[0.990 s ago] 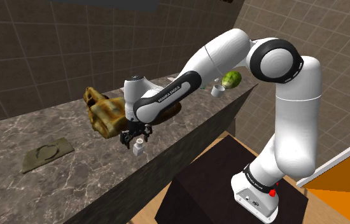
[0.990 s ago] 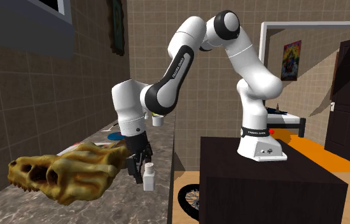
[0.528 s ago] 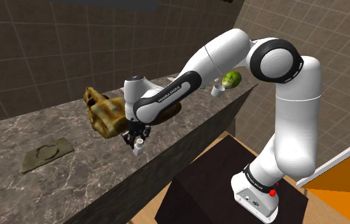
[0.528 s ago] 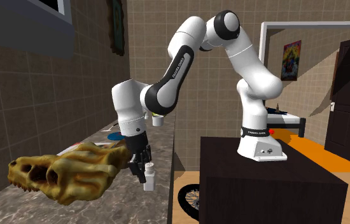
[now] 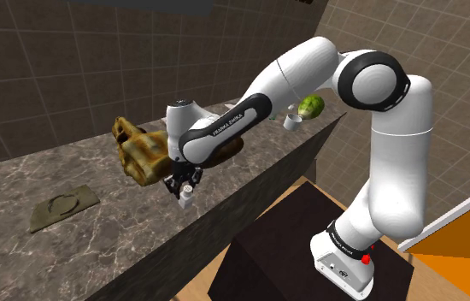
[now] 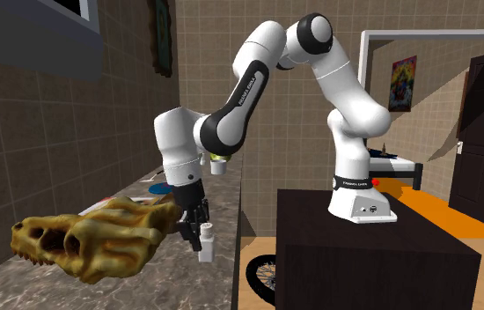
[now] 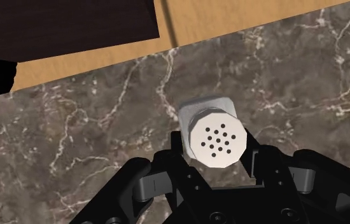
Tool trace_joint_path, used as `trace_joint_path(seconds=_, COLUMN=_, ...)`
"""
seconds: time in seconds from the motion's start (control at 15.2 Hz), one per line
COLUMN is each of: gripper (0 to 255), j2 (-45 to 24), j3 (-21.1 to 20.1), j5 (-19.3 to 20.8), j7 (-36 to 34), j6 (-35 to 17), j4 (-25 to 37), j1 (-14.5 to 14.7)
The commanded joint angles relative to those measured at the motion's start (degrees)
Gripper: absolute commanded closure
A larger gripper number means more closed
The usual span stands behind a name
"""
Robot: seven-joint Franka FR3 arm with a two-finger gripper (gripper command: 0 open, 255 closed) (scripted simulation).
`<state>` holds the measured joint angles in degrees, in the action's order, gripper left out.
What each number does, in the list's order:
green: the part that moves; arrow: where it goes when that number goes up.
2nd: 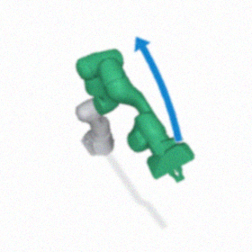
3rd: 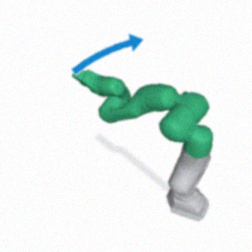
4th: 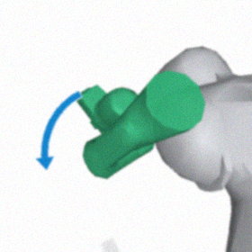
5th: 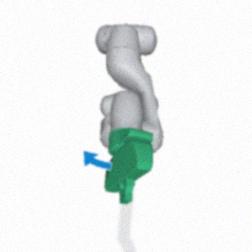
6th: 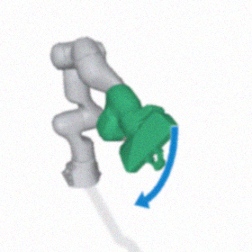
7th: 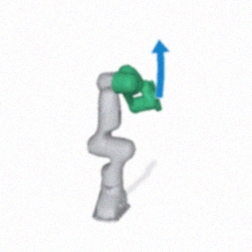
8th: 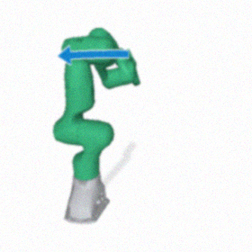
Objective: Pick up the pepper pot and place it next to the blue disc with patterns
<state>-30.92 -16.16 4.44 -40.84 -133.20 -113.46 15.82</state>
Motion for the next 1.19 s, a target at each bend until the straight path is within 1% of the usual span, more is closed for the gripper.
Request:
trace_joint_path(seconds=0.0, gripper=255, j2=1.14, j3=-0.22, j5=-0.31, j7=0.19, j6=0.87, j4=-0.25, j1=-0.25)
trace_joint_path(seconds=1.12, gripper=255, j2=10.41, j3=-1.95, j5=-3.19, j7=1.33, j6=10.99, j4=0.88, j1=-1.65)
